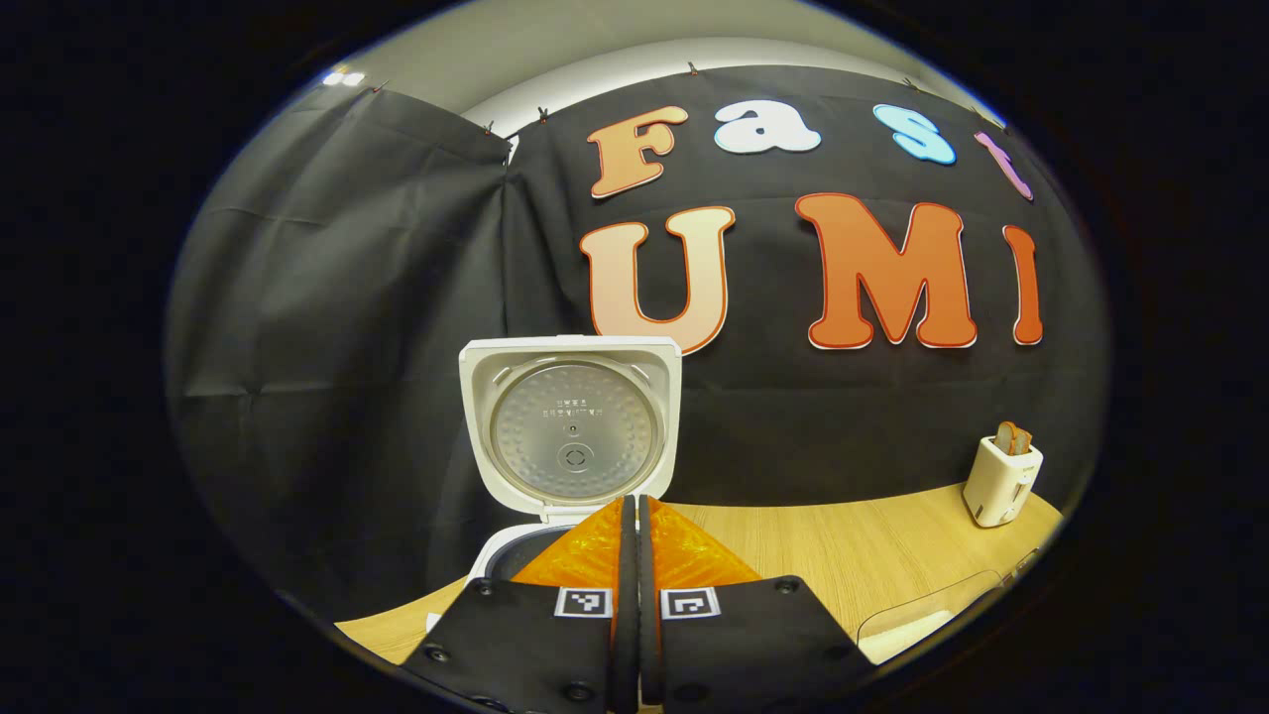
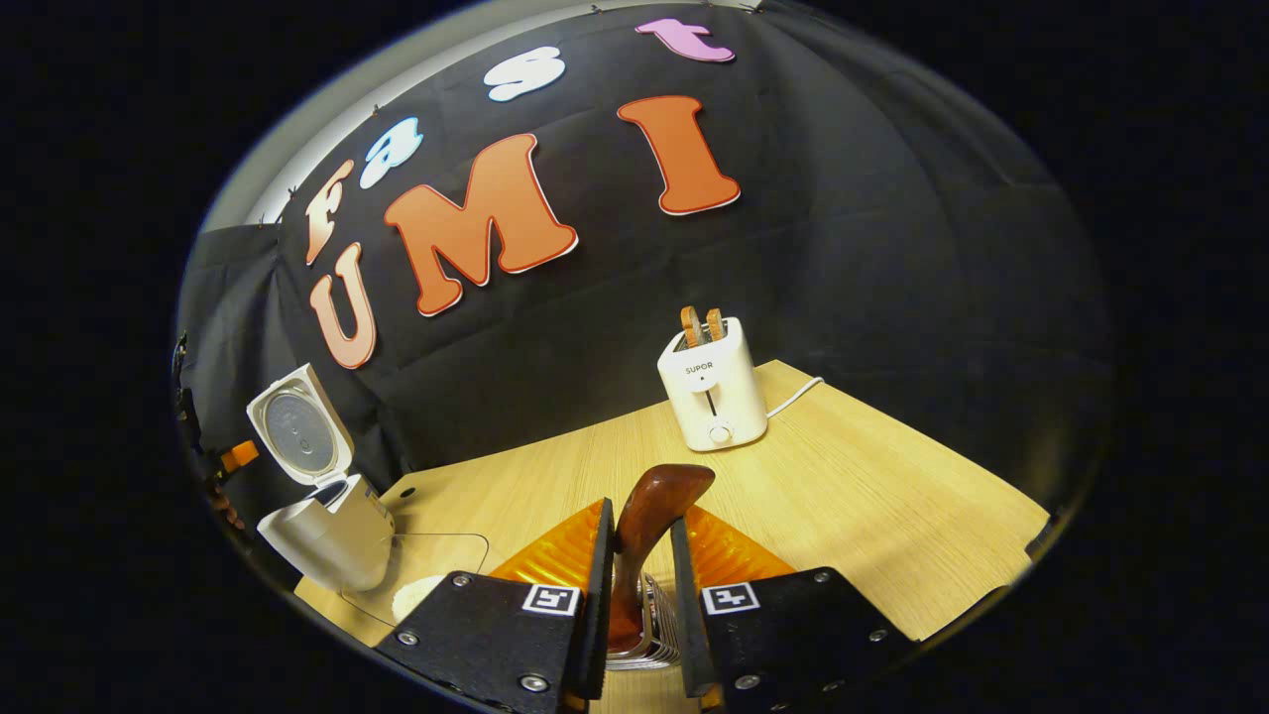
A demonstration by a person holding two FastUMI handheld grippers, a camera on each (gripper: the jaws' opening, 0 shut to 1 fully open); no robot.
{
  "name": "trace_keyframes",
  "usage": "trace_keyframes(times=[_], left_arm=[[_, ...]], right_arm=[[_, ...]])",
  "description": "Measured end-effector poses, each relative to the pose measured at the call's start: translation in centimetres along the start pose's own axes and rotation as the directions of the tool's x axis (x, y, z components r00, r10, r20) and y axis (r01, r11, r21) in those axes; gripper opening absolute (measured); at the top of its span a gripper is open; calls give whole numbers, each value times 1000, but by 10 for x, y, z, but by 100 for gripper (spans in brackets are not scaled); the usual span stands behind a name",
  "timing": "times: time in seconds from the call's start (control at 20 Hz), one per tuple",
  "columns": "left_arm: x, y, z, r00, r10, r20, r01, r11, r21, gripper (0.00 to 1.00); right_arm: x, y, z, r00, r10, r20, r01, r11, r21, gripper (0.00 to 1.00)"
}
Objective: Close the left gripper, press the button to open the rice cooker; take a wooden spoon from the chopstick holder with the right hand, scoop a spoonful of rice and pour it into the rice cooker, then put the wooden spoon back into the chopstick holder.
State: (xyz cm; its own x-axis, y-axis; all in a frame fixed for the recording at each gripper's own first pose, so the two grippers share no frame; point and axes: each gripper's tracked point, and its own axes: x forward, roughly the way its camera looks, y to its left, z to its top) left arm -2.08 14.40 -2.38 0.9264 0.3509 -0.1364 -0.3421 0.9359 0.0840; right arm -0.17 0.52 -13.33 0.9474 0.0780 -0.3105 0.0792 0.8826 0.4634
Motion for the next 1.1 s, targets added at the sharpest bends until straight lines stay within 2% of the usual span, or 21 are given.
trace_keyframes(times=[0.2,0.45,0.6,0.9,1.1], left_arm=[[-2,0,-7,1000,-3,-14,3,1000,-3,4],[-5,3,-12,1000,3,-22,-3,1000,-10,4],[-5,4,-16,1000,5,-26,-5,1000,-9,4],[-7,2,-22,999,0,-34,-1,1000,-28,4],[-8,6,-24,999,9,-34,-10,1000,-27,4]], right_arm=[[0,0,-11,1000,3,-26,-3,1000,-14,29],[-7,8,-12,997,71,-25,-68,994,84,19],[-15,14,-14,995,101,-21,-100,994,51,16],[-16,23,-14,993,116,1,-116,993,10,16],[-18,25,-7,995,88,38,-88,996,1,13]])
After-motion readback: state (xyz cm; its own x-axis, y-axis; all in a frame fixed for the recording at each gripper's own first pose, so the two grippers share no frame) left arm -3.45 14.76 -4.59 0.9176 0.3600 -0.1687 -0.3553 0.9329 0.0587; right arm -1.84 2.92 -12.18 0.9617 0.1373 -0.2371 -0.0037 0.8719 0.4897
